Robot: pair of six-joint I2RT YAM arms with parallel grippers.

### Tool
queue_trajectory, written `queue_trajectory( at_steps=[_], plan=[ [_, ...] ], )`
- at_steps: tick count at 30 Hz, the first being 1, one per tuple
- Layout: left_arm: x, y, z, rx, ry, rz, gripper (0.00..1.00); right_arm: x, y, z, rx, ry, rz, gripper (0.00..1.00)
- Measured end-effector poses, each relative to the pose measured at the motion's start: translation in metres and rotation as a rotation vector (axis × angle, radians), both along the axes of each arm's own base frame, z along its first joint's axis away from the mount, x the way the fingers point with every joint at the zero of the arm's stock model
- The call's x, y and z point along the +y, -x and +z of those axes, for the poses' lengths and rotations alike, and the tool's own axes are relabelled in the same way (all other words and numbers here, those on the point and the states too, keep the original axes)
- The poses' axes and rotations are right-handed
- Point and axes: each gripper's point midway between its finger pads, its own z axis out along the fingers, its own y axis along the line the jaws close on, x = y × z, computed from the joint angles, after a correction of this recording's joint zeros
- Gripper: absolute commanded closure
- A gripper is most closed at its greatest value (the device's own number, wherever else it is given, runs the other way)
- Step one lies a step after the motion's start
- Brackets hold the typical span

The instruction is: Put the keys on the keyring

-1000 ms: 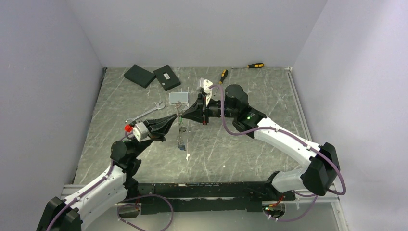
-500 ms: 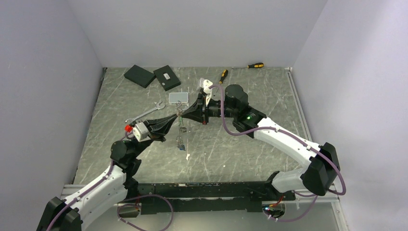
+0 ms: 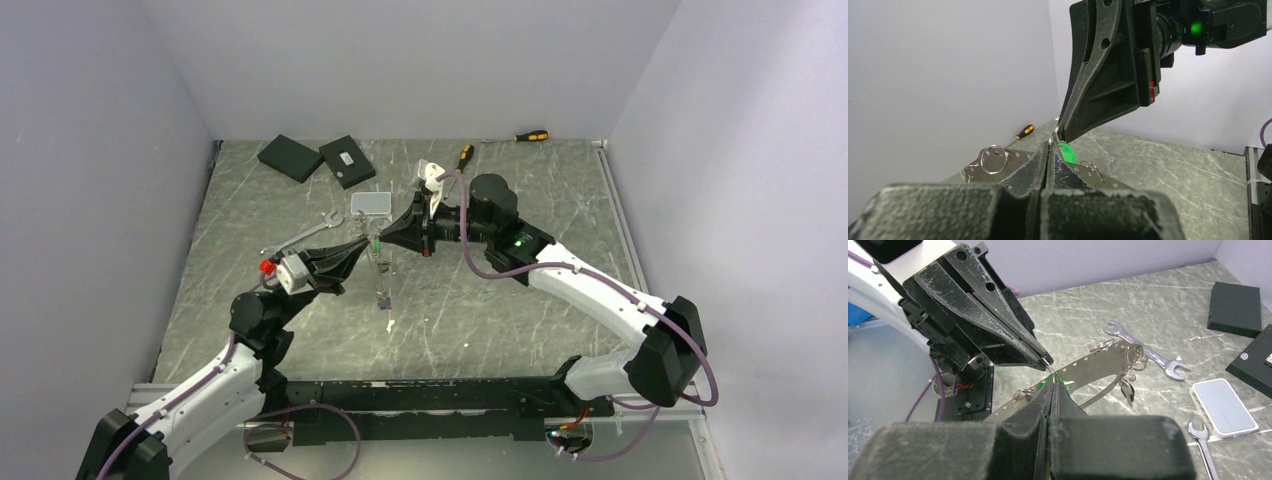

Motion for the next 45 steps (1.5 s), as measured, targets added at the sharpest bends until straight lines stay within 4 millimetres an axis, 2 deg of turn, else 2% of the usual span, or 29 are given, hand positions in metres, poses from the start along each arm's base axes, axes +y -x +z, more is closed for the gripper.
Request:
queue_trajectory(
  at_steps=[22,34,45],
  plan=[
    [-0.0013,0.0005,-0.0009,0.005,0.0,-0.009,1.0,0.001,0.0065,0.0048,0.008,-0.01,0.05,1.0],
    [-0.0005,0.0043,0.0066,-0.024,0.017,-0.018,1.0,0.0004,0.0047,0.0049,0.011,-0.011,0.041,1.0],
    [-0.0013,0.0052,0.0044,-0.027,0.016,-0.025,1.0,-0.001,0.0028,0.0061,0.014,-0.016,0.038,1.0]
  ],
)
